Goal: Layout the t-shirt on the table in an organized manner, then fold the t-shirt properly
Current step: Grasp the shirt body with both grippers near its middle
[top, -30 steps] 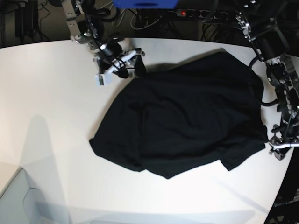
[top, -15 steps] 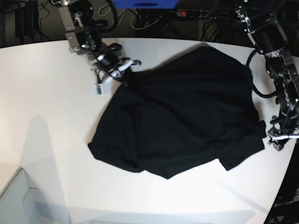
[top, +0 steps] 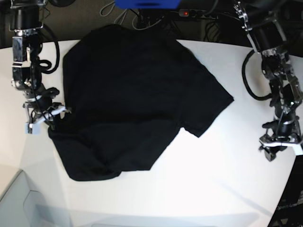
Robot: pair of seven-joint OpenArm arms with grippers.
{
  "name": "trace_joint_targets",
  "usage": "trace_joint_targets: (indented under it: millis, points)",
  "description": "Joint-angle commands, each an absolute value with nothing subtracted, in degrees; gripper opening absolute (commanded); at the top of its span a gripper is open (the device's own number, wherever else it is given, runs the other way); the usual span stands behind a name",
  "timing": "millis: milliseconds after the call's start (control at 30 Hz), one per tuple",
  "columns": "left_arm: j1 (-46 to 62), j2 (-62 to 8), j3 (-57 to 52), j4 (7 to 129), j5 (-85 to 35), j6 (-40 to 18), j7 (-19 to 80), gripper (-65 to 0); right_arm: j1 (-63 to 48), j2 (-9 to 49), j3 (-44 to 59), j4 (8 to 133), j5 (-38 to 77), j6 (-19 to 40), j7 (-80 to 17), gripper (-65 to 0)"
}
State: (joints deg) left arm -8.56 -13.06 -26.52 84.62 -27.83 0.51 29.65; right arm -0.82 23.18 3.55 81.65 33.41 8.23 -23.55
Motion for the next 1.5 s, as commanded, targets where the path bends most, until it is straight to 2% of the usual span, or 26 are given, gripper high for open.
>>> trace_joint_targets:
  millis: [0, 200, 333, 500, 700, 933, 1067, 1200, 1367, 1467]
  points:
    - [-9.1, -13.32, -24.92, 86.55, -28.18, 0.22, 28.18, -32.3, 1.27, 24.04, 4.09, 81.36, 33.8, 8.66, -23.25, -55.0]
    - [-10.15, -9.45, -12.0, 87.78, -27.65, 0.22, 27.56, -32.2, 6.11, 24.57, 4.26, 76.09, 33.71, 8.66, -26.33, -32.2]
    - [-15.52, -7.08, -1.45, 82.68, -27.56, 0.57, 27.56, -32.2, 4.62, 25.01, 8.84, 76.62, 33.8, 8.57, -25.27, -22.2]
    - [-22.29, -3.38, 5.49, 71.34, -27.56, 0.66, 27.56, -32.2, -0.57, 24.22, 15.78, 83.38, 33.8, 8.57, -25.63, -21.6]
    - [-29.76, 0.22, 10.95, 54.9, -27.56, 0.66, 27.47, -32.2, -8.84, 22.11, 16.84, 94.11, 33.8, 8.57, -25.71, -21.6]
    - [-31.6, 3.82, 16.75, 52.53, -27.56, 0.48, 26.15, -32.2, -15.52, 16.13, 16.13, 101.58, 33.8, 8.66, -25.8, -21.6]
    - [-31.78, 3.3, 23.87, 52.26, -27.47, 0.66, 22.81, -32.2, -18.59, 14.11, 13.41, 104.75, 33.8, 8.66, -25.8, -21.6]
    - [-31.43, 2.33, 25.1, 51.03, -27.47, 0.75, 22.55, -32.2, -21.05, 13.32, 9.27, 107.47, 33.8, 8.66, -25.8, -21.6]
    - [-33.27, 2.42, 25.1, 37.93, -27.47, 0.66, 21.67, -32.2, -21.93, 13.32, 3.82, 108.09, 33.8, 8.66, -25.8, -21.7]
    - [-33.98, 2.15, 25.1, 31.87, -27.47, 0.48, 16.92, -32.2, -21.93, 13.32, -0.04, 107.82, 33.8, 8.66, -25.8, -21.7]
